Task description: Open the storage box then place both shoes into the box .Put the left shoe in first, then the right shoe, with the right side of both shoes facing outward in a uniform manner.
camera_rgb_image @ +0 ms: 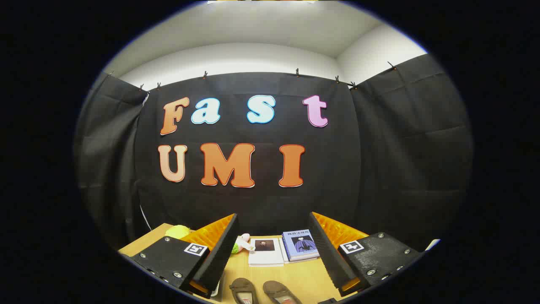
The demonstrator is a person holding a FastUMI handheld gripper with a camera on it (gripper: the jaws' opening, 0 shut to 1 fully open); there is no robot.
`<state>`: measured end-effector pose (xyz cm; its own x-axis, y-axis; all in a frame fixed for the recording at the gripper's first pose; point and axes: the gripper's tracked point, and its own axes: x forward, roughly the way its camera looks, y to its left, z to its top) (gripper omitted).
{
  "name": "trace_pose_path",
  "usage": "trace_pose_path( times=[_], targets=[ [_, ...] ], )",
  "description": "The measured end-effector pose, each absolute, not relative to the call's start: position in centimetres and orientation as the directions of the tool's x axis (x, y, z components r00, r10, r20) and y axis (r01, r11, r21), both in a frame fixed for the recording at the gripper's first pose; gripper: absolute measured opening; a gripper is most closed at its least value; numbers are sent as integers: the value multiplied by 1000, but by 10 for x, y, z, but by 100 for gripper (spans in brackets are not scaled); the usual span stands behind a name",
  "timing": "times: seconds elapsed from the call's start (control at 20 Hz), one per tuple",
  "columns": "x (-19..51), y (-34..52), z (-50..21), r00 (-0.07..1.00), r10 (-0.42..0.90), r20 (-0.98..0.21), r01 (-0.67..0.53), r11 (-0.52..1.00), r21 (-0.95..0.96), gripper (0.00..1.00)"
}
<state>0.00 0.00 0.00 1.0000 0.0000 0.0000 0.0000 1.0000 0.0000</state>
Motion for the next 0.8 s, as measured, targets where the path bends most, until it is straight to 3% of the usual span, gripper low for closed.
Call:
trace_pose_path(
  times=[0.8],
  targets=[
    [2, -24, -4, 1000, -28, -12, 28, 999, 19, 98]
  ],
)
